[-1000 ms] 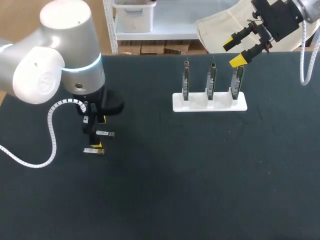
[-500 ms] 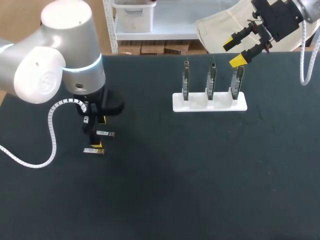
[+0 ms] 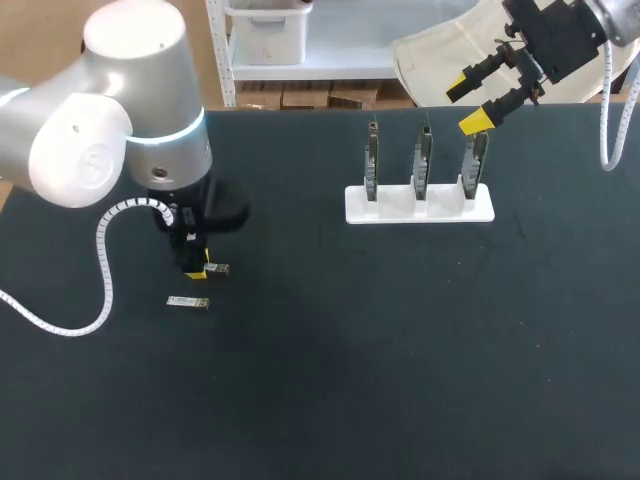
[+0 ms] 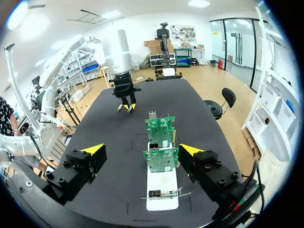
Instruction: Pick up the optical module with the left hand, and insert it into the network port with the right hand.
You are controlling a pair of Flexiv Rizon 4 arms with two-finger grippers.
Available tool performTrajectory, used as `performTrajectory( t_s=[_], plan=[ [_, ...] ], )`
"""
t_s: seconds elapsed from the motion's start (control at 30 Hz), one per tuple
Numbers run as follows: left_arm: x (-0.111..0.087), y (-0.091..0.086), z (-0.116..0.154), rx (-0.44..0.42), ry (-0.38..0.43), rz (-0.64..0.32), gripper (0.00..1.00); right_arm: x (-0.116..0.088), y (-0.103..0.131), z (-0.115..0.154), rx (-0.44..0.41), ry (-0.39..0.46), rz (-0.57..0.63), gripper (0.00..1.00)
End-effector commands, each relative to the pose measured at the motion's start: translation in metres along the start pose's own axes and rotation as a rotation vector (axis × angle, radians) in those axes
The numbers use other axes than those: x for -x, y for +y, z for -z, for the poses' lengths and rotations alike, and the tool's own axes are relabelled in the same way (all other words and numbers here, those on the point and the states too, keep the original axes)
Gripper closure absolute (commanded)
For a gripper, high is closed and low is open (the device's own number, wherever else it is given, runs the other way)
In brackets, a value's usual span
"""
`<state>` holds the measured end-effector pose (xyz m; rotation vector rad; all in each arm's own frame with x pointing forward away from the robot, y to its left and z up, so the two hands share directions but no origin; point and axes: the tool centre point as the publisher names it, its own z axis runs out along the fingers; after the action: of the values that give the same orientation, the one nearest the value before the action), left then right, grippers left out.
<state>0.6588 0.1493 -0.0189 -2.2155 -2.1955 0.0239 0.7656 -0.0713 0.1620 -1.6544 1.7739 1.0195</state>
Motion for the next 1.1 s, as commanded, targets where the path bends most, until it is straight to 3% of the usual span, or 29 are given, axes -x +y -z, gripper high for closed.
performTrajectory(
  t_s=[0.03, 0.27, 0.4, 0.53, 0.83, 1.1],
  plan=[
    [-0.001, -0.002, -0.001, 0.000, 0.003, 0.001, 1.00, -0.001, 0.003, 0.000, -0.007, -0.001, 0.001, 0.00],
    [0.001, -0.002, 0.007, 0.011, -0.023, 0.016, 1.00, -0.001, 0.003, 0.000, -0.007, -0.001, 0.001, 0.00],
    [0.006, 0.003, 0.022, 0.030, -0.085, 0.033, 1.00, -0.001, 0.003, 0.000, -0.007, -0.001, 0.001, 0.00],
    [0.013, 0.009, 0.041, 0.051, -0.176, 0.041, 1.00, -0.001, 0.003, 0.000, -0.007, -0.001, 0.001, 0.00],
    [0.024, 0.022, 0.089, 0.068, -0.463, 0.068, 1.00, -0.001, 0.003, 0.000, -0.007, -0.001, 0.001, 0.00],
    [0.024, 0.023, 0.093, 0.077, -0.469, 0.082, 1.00, -0.001, 0.003, 0.000, -0.007, -0.001, 0.001, 0.00]
  ],
)
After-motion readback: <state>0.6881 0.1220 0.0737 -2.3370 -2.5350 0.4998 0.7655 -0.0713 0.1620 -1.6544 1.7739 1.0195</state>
